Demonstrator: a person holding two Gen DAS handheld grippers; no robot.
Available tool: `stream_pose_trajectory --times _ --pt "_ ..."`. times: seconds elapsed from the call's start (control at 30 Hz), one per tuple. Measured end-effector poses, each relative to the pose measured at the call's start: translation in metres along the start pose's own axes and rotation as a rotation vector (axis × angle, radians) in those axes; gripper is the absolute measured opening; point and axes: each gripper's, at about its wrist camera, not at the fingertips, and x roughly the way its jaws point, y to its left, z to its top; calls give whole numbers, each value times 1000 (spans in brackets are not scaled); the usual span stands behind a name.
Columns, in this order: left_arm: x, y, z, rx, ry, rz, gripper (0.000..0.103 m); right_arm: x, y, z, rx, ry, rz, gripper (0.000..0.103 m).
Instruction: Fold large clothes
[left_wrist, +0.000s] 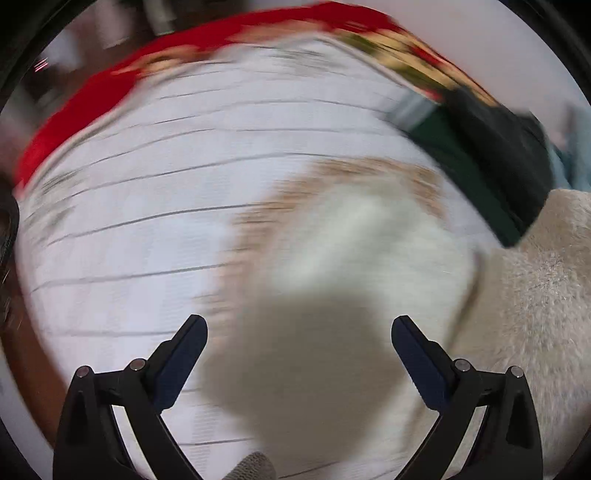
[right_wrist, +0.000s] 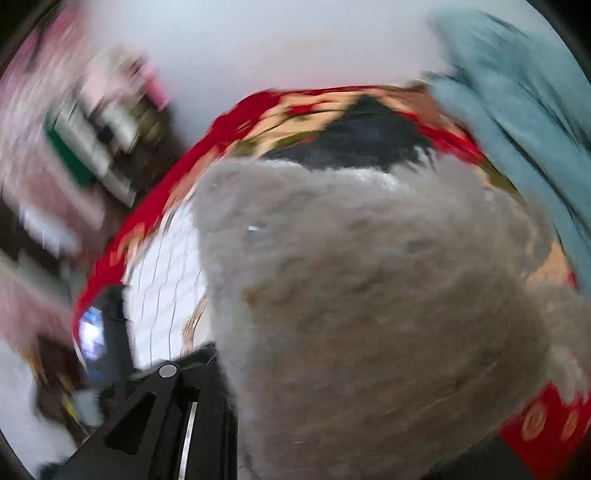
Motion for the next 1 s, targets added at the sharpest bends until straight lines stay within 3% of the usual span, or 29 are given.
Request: stream_pose_trajectory --times 0.1,0.27,0.53,0.6,0.67,0.73,0.83,1.0 --pt "-16 75 -15 -123 -2 84 103 24 79 -20 -201 32 19 19" --pt "-8 147 -40 -234 21 212 103 70 158 -82 -412 76 28 18" --pt "-13 203 -45 -341 10 234 103 135 187 -184 -625 171 -6 18" --pt "-20 205 -39 -345 -1 215 103 137 193 -202 -681 163 -1 25" --pt "-27 202 -26 -333 -15 198 103 129 192 -195 -652 191 94 58" --pt "-42 194 -9 -300 -48 160 103 119 188 -186 -612 255 185 68" --pt "-70 165 16 -215 -97 87 103 89 158 -164 -442 386 349 68" --pt "-75 88 36 -53 -108 -35 103 58 74 -132 -147 440 298 68"
